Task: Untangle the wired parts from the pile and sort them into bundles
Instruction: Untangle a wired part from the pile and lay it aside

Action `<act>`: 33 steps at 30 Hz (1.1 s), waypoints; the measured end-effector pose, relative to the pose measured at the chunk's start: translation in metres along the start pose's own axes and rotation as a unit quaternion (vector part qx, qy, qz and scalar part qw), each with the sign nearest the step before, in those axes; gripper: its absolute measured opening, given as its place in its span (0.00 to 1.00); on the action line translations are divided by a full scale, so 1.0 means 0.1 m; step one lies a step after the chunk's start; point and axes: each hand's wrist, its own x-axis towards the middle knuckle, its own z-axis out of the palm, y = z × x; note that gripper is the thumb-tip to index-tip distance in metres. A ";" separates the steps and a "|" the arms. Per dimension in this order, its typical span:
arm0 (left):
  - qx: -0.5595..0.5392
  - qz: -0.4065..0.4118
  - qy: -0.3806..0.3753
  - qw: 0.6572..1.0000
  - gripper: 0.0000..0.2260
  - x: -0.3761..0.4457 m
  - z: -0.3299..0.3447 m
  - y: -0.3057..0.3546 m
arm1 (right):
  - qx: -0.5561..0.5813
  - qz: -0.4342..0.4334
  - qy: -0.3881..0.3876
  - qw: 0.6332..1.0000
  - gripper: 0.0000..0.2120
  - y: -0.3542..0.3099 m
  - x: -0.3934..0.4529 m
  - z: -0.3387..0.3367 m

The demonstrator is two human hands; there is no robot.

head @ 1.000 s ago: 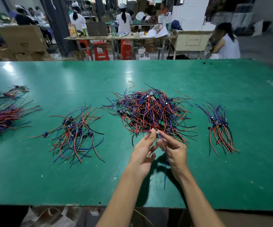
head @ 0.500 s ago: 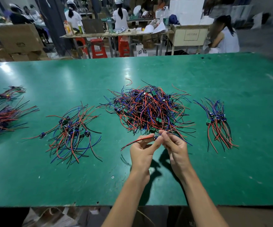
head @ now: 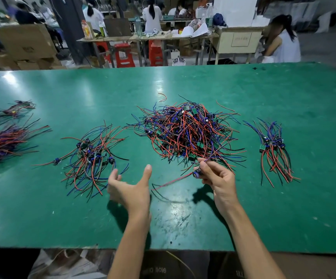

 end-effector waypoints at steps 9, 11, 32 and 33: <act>0.049 0.129 -0.433 0.891 0.05 -0.24 0.45 0.20 | -0.014 -0.032 -0.014 0.999 0.11 0.05 0.03 -0.01; 0.043 0.108 -0.438 0.892 0.07 -0.27 0.51 0.16 | 0.005 -0.039 0.000 0.999 0.08 0.06 0.04 0.00; 0.104 -0.023 -0.469 0.877 0.08 -0.20 0.40 0.51 | -0.031 -0.047 -0.019 0.998 0.12 0.08 0.08 -0.07; 0.105 -0.025 -0.473 0.874 0.08 -0.19 0.40 0.52 | -0.032 -0.044 -0.024 0.998 0.13 0.07 0.08 -0.07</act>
